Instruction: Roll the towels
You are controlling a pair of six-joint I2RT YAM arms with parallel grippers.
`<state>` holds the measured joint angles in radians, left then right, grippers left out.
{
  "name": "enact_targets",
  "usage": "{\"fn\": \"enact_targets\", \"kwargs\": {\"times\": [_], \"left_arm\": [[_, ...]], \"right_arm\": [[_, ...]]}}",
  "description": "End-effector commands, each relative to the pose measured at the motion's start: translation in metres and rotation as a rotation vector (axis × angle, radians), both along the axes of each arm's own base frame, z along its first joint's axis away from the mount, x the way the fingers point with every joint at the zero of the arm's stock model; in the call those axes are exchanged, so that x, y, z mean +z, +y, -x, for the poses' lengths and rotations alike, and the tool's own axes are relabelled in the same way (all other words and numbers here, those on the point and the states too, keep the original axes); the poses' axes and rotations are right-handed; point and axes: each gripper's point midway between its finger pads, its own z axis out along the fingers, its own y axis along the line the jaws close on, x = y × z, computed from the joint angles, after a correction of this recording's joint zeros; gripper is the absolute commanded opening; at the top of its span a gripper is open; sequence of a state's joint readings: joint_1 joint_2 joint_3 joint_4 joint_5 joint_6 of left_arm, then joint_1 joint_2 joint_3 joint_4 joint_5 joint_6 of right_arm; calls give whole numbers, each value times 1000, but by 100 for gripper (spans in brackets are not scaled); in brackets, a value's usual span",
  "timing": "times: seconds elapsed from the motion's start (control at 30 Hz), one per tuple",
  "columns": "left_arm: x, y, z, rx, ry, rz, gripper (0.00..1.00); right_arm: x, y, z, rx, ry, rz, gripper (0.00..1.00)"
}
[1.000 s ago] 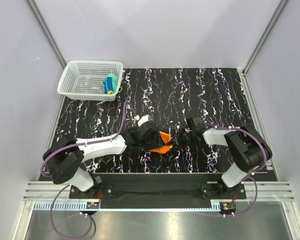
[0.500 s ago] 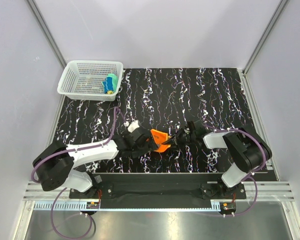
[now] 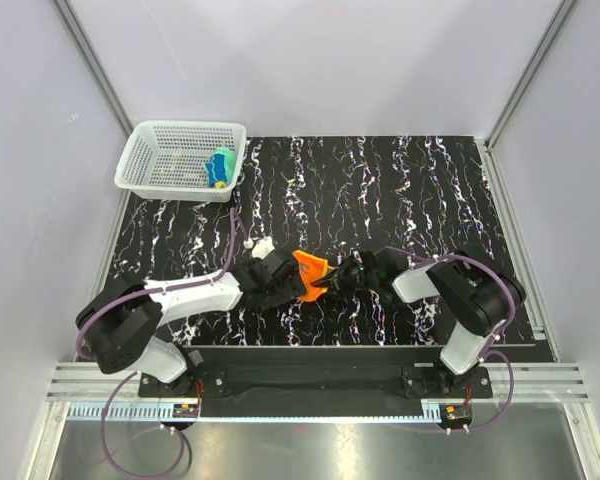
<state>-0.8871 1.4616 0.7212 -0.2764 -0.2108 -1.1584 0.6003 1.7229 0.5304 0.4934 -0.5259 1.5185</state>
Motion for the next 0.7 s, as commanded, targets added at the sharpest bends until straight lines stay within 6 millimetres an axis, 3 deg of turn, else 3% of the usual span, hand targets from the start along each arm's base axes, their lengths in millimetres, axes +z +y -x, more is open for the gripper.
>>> {"fn": "enact_targets", "kwargs": {"times": [0.0,0.17,0.33,0.37,0.4,0.57,0.67], "left_arm": [[14,1,-33,52,-107,-4,75],[21,12,-38,96,-143,0,82],[29,15,-34,137,-181,99,83],[42,12,-36,147,-220,155,84],[35,18,-30,158,-213,169,84],[68,34,-33,220,-357,289,84],[72,40,-35,224,-380,287,85]], "right_arm": [[-3,25,88,190,388,-97,22],[0,38,93,206,395,-135,22],[8,49,92,193,410,-218,21],[11,51,91,192,417,-231,20],[10,52,92,195,413,-238,21],[8,51,89,169,412,-236,20],[9,52,88,169,407,-246,19]]}}
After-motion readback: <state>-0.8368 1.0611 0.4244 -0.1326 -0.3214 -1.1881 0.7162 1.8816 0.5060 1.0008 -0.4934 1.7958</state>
